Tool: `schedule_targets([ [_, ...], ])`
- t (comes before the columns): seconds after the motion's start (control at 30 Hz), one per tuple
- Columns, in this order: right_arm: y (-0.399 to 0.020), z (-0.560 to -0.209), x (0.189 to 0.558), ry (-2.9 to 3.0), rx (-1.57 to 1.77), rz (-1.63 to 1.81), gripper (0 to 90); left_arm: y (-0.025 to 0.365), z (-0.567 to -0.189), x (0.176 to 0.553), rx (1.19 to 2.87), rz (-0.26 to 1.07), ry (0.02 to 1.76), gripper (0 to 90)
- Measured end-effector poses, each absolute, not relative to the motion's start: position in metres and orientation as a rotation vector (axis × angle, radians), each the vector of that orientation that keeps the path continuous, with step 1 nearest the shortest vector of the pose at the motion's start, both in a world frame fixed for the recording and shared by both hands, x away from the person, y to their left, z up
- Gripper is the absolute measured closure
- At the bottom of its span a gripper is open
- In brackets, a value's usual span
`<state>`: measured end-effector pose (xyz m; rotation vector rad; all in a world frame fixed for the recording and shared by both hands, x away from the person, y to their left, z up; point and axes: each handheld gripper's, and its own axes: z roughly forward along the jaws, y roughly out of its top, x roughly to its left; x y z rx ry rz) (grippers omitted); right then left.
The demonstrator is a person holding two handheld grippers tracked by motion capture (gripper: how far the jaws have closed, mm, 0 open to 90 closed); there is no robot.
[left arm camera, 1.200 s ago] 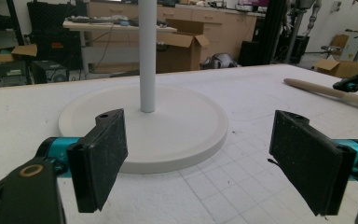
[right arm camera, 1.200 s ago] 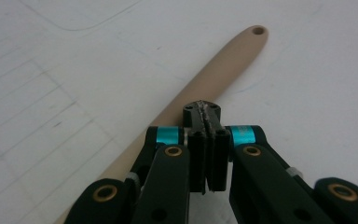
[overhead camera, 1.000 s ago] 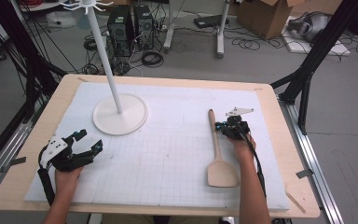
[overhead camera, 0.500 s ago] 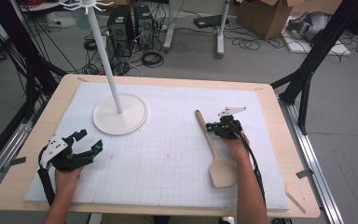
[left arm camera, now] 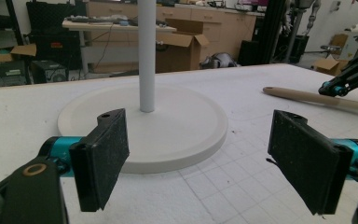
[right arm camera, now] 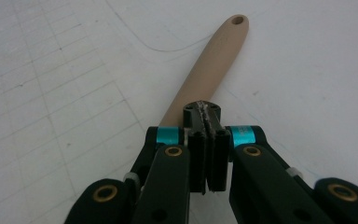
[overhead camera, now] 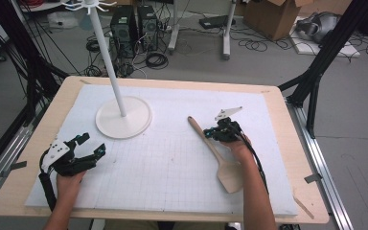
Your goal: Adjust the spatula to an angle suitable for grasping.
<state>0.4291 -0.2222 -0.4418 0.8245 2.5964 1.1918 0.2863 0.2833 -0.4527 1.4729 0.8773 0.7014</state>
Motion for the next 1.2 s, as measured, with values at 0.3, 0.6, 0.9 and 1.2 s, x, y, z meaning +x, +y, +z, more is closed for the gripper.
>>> schedule_targets([
  [0.3,-0.214,-0.443,0.428,2.634,0.78,1.223,89.4,0.283,-0.453,0.286,1.472,0.701,0.876,20.6],
  [0.6,-0.214,-0.429,0.425,2.589,0.74,1.273,86.4,0.284,-0.453,0.286,1.471,0.701,0.876,20.7],
  [0.9,-0.244,-0.4,0.399,2.369,0.855,1.386,69.5,0.283,-0.453,0.286,1.468,0.7,0.871,20.2],
  [1.2,-0.271,-0.393,0.362,2.169,1.089,1.363,29.1,0.283,-0.453,0.286,1.469,0.702,0.87,20.1],
])
